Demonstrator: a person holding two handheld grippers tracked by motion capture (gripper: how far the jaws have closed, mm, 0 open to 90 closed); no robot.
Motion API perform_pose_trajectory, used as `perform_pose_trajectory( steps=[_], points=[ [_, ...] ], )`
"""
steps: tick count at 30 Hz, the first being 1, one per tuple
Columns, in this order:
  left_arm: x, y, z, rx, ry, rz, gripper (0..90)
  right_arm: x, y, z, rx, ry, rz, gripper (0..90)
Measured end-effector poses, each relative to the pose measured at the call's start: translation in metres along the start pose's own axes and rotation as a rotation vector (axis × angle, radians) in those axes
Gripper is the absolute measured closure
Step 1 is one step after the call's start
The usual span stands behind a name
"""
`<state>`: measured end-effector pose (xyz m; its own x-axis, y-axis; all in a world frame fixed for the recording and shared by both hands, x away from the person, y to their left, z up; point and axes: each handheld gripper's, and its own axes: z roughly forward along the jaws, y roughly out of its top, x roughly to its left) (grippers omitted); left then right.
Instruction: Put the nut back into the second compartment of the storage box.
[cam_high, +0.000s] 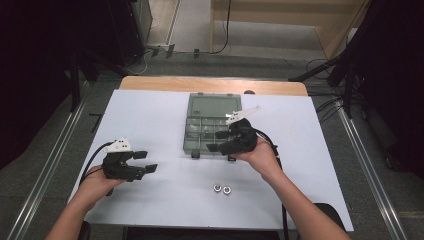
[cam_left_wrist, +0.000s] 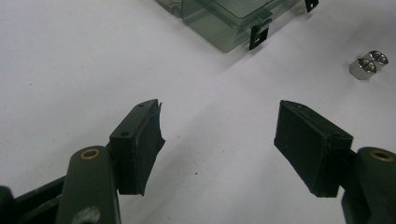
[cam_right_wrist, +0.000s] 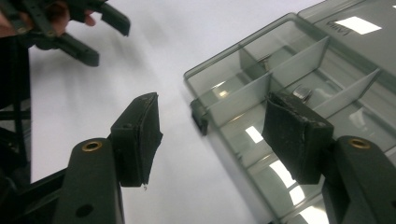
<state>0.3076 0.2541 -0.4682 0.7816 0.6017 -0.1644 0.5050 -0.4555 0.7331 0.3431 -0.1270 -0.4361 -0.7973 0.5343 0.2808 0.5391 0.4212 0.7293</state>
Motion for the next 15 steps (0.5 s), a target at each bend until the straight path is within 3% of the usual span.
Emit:
perform_pose_trajectory(
  steps=[15],
  points=[
    [0.000, 0.000, -0.001, 0.002, 0.008, 0.001, 31.5, 0.017, -0.034, -0.007, 0.047, 0.017, -0.019, 37.4]
  ],
)
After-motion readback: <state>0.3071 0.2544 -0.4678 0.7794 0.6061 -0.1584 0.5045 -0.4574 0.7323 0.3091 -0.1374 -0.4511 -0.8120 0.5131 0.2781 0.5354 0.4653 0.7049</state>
